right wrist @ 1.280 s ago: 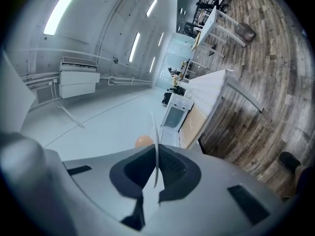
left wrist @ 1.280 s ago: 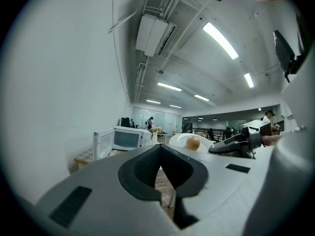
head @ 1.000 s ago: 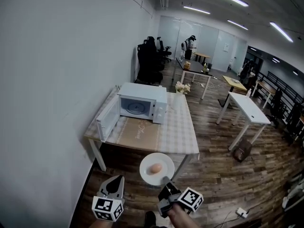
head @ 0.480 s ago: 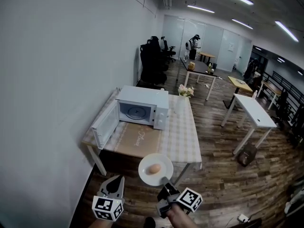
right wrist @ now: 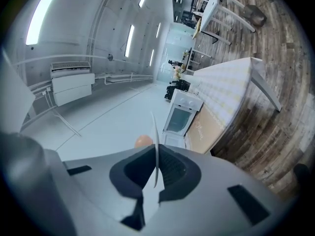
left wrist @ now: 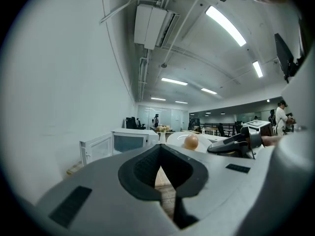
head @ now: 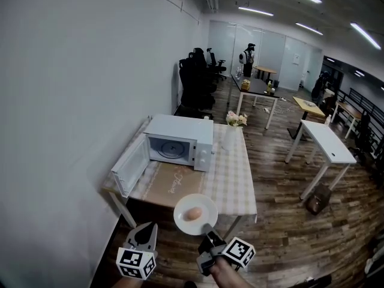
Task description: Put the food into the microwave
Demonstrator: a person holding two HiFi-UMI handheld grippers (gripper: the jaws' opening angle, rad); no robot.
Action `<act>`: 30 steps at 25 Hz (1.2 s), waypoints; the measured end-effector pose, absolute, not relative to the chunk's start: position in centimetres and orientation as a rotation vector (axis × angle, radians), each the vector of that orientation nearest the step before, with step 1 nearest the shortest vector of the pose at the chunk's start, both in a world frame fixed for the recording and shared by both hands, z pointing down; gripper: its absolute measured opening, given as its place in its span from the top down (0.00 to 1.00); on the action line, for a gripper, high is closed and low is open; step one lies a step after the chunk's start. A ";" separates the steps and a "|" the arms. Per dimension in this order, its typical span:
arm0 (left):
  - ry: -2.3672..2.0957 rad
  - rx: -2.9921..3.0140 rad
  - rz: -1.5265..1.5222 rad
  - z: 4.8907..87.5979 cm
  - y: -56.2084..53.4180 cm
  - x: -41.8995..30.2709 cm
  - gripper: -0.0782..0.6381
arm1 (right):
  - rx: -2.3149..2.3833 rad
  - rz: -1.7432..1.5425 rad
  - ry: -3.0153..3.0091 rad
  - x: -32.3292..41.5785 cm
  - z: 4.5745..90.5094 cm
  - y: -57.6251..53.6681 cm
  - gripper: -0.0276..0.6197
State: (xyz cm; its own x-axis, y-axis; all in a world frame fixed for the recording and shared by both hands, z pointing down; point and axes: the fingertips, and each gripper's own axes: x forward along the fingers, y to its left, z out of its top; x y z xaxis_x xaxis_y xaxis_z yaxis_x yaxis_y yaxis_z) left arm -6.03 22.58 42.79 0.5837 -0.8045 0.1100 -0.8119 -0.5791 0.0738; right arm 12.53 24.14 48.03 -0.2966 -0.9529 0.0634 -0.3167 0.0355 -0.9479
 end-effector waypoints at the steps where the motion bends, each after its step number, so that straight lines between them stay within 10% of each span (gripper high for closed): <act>1: -1.383 2.691 0.100 42.7 22.3 -5.8 0.88 | -1.287 -1.278 1.681 12.7 48.0 23.8 0.93; 30: -1.524 2.617 0.136 43.0 16.5 -0.3 0.88 | -1.199 -1.355 1.736 18.2 49.2 17.0 0.93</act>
